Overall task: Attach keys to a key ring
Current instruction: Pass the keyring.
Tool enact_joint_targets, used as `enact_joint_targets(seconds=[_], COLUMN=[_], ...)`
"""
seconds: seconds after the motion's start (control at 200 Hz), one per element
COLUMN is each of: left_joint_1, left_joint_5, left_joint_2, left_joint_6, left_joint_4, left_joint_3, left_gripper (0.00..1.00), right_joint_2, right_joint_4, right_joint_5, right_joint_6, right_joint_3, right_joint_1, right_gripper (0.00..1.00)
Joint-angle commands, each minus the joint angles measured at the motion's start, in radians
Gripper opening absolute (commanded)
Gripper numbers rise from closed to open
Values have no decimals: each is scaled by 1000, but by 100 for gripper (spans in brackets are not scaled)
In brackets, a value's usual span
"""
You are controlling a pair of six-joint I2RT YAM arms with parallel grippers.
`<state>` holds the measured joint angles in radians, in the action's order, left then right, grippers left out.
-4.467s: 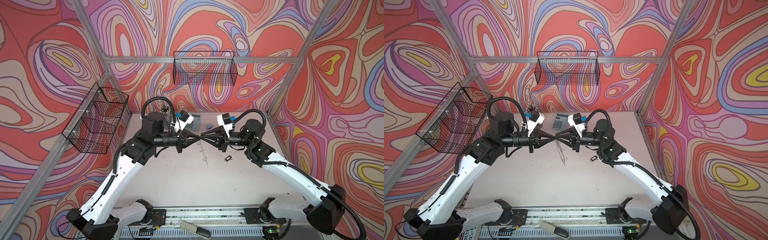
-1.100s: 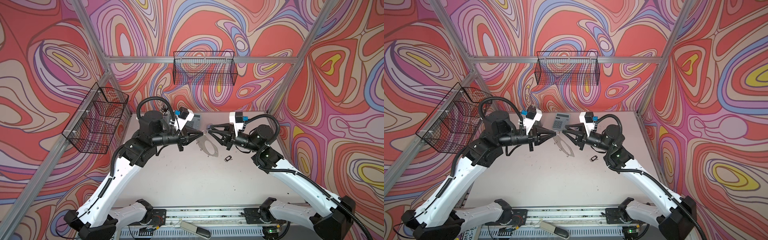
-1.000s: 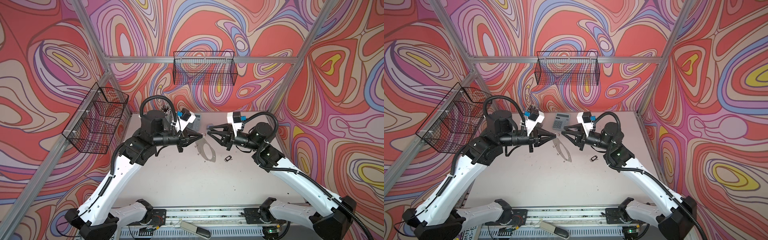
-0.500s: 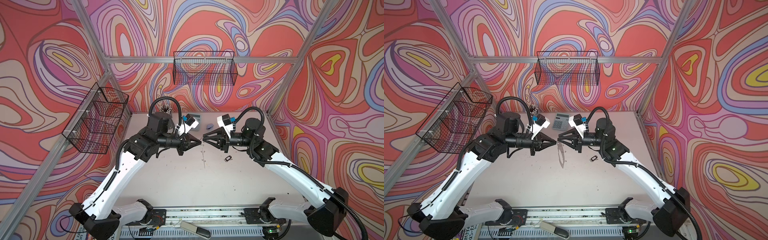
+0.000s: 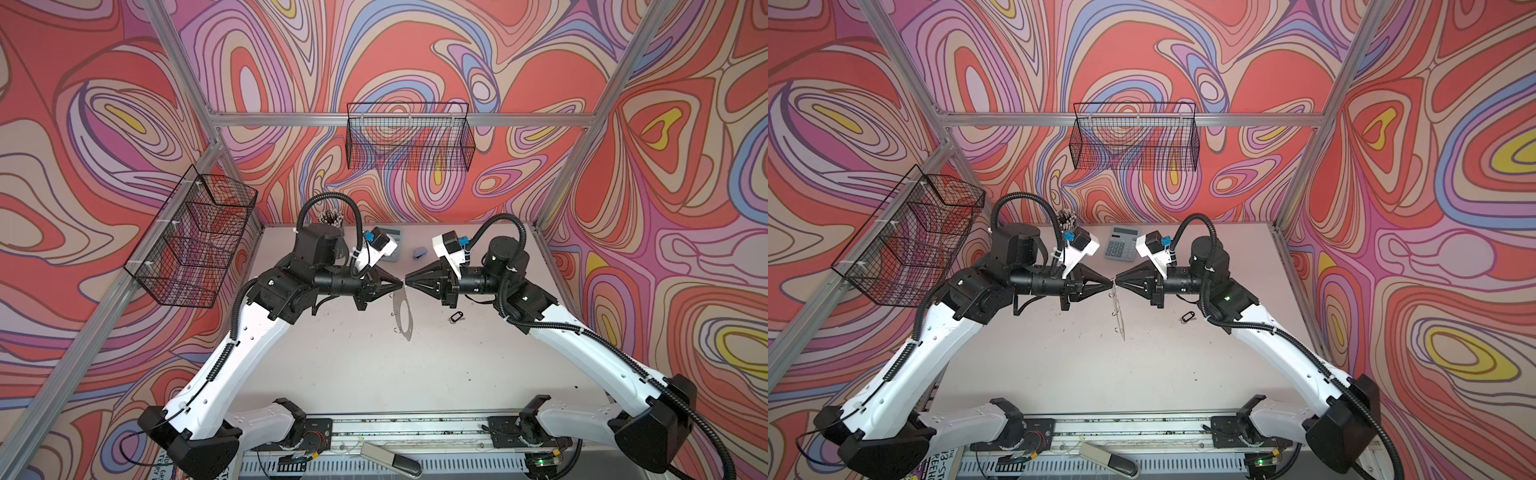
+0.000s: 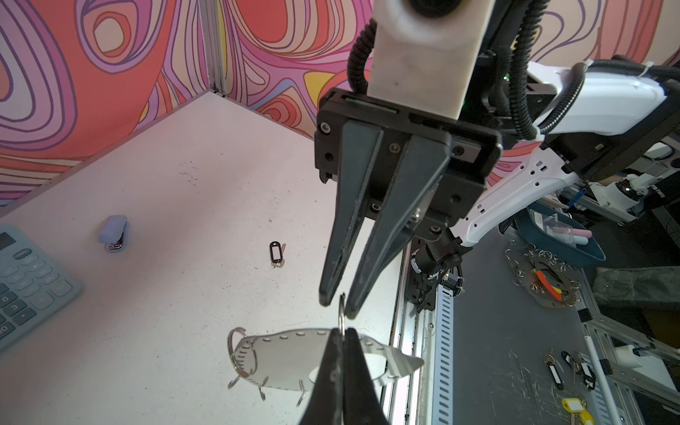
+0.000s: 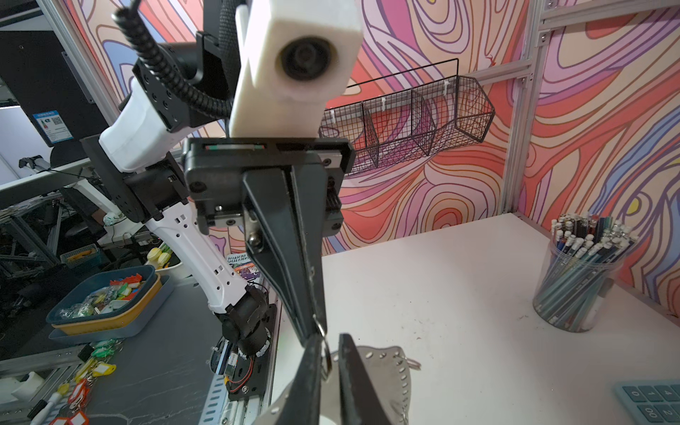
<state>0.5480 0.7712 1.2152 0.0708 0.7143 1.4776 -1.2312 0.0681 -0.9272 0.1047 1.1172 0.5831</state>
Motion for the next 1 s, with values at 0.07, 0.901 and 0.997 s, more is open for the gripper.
enact_joint_targets(seconds=[0.07,0.901,0.997], left_joint_1=[-6,-6,-6], left_joint_5=[25,48,48], left_joint_2=[5,10,12], left_joint_6=[-3,-1,0], left_joint_4=[-38,-37,-40], left_joint_3=[21,14,14], left_gripper=[0,0,0], right_joint_2=[0,4,2], right_joint_4=[27,-3,17], right_joint_5=[-27,-52,-76], right_joint_6=[8,13,25], right_joint_3=[-10,-10,-17], right_joint_1=[-2,-2,-2], right_gripper=[10,0,0])
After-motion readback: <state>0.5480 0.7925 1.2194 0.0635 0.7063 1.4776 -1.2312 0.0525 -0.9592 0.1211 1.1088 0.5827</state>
